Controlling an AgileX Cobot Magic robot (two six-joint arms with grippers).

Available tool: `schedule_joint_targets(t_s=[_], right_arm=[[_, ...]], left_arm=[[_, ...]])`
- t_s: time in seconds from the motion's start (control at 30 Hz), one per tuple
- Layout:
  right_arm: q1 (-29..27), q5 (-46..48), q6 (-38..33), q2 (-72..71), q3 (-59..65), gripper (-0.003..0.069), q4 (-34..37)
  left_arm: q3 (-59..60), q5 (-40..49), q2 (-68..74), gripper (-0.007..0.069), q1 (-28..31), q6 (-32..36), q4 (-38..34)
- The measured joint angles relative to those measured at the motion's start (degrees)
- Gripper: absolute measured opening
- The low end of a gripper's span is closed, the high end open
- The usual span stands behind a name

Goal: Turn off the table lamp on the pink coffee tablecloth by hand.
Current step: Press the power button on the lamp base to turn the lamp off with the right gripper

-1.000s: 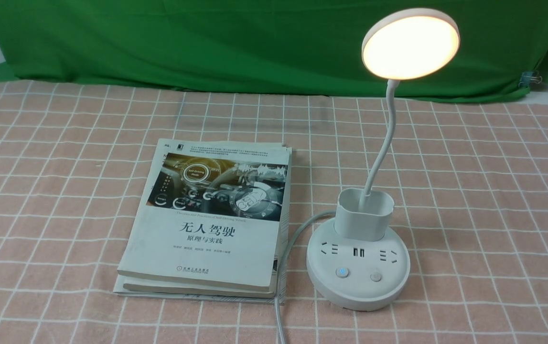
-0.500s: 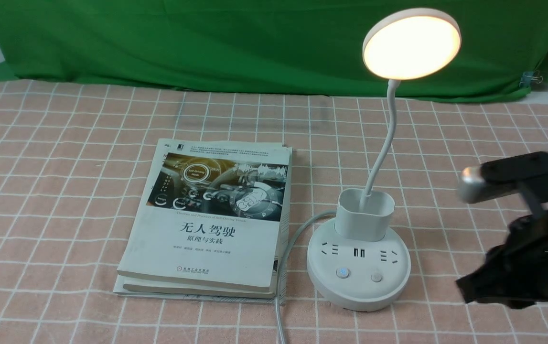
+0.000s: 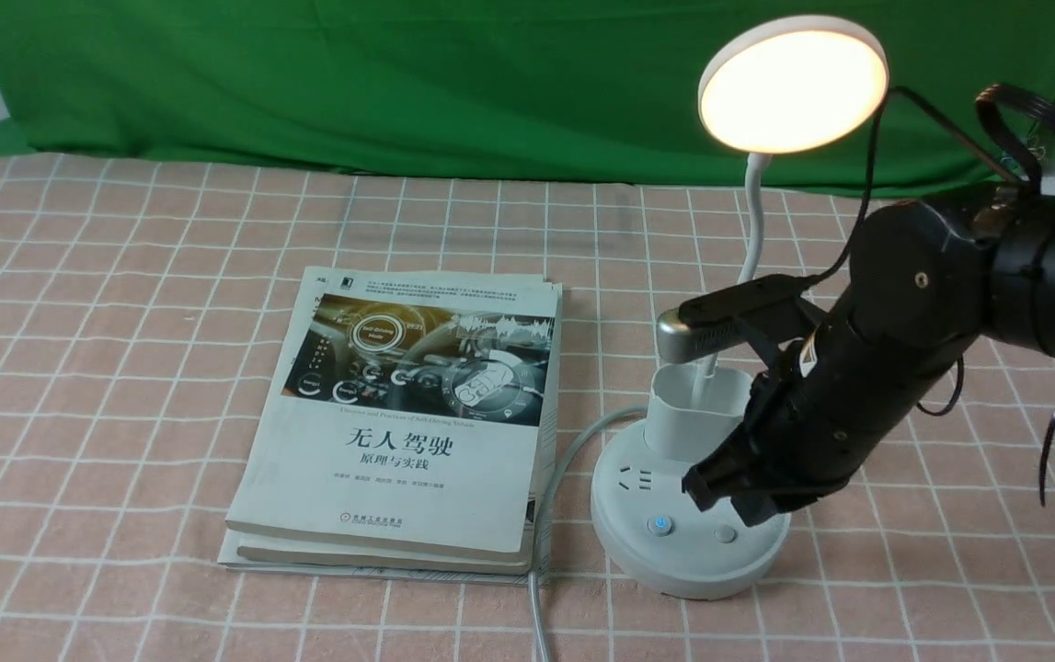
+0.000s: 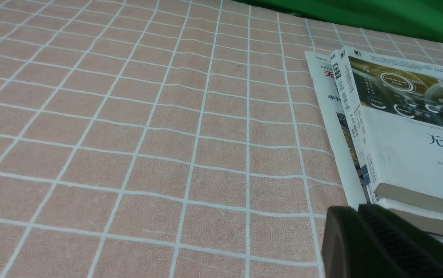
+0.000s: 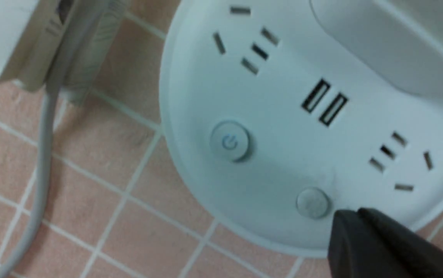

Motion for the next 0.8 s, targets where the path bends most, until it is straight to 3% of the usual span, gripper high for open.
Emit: schedule_joint_targets(t_s=[0.8], right_arm=[[0.0,1.0,-1.7,3.4,-2.3,0.0041,1.9]], left_arm=[[0.0,0.0,0.0,0.0006,0.0,0.0,0.0]])
